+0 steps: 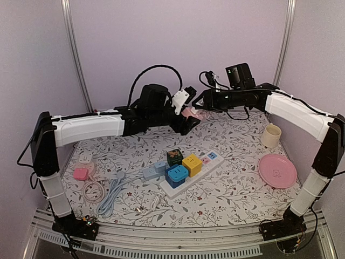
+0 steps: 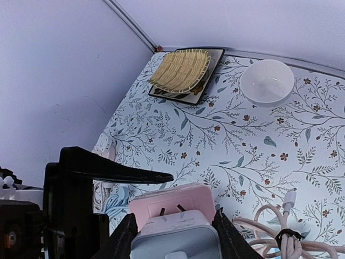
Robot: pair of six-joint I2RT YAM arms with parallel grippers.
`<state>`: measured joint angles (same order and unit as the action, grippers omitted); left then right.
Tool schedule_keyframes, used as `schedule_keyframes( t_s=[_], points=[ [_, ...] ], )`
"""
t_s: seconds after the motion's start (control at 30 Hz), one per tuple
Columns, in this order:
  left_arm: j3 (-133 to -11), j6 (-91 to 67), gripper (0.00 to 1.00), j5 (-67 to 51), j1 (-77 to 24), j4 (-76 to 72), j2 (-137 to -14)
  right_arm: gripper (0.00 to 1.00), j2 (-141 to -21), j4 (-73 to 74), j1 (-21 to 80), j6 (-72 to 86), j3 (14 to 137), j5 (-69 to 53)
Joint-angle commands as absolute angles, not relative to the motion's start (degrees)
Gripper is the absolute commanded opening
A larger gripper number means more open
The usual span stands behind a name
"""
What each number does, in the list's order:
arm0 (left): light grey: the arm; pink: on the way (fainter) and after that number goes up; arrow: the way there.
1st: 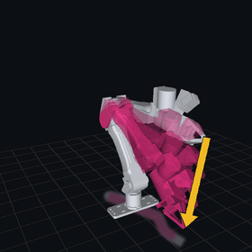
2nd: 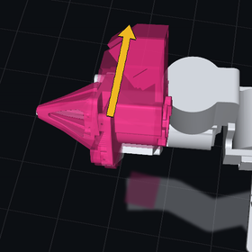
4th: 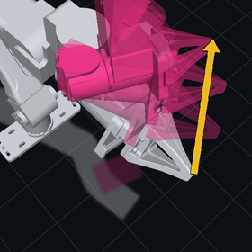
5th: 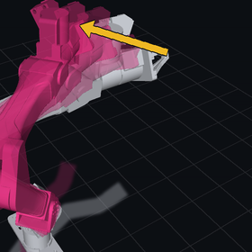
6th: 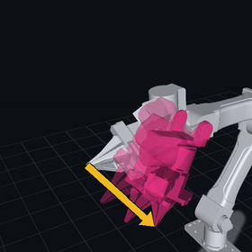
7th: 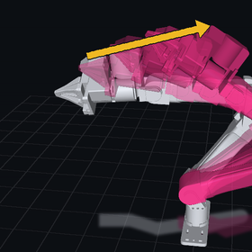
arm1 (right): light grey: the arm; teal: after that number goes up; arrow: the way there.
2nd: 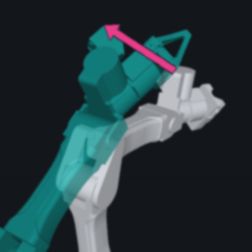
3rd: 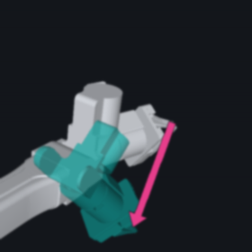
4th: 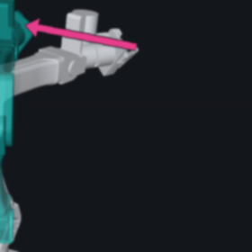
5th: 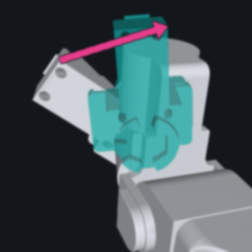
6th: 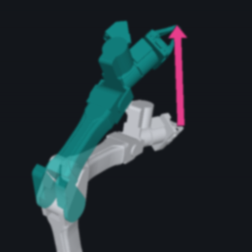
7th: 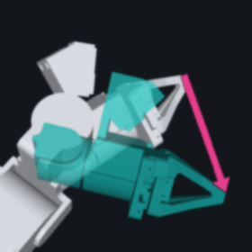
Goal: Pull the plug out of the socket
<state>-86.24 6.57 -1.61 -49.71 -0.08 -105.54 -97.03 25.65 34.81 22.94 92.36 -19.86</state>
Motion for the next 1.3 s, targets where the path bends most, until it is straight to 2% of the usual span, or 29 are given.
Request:
schedule_keyframes(
  t_s=[0.0,0.47,0.67,0.83,1.27],
  points=[
    [-88.4,8.7,0.82,-5.2,-47.5,3.6,-106.6,0.21,-97.5,24.0,34.4,24.0,95.2,-24.2],
    [-90.1,9.3,0.67,-3.1,-46.5,7.1,-108.5,0.21,-99.9,24.1,34.3,24.4,97.7,-25.1],
    [-89.9,9.5,0.45,-2.7,-46.1,7.8,-109.2,0.21,-100.8,24.0,32.6,24.8,99.5,-26.2],
    [-89.6,10.1,0.31,-2.4,-45.4,8.6,-110.0,0.21,-102.2,23.3,30.5,25.6,101.1,-27.5],
    [-91.2,10.0,0.27,-1.8,-41.7,10.7,-114.3,0.21,-107.0,23.8,29.1,20.1,108.2,-25.3]
  ],
)
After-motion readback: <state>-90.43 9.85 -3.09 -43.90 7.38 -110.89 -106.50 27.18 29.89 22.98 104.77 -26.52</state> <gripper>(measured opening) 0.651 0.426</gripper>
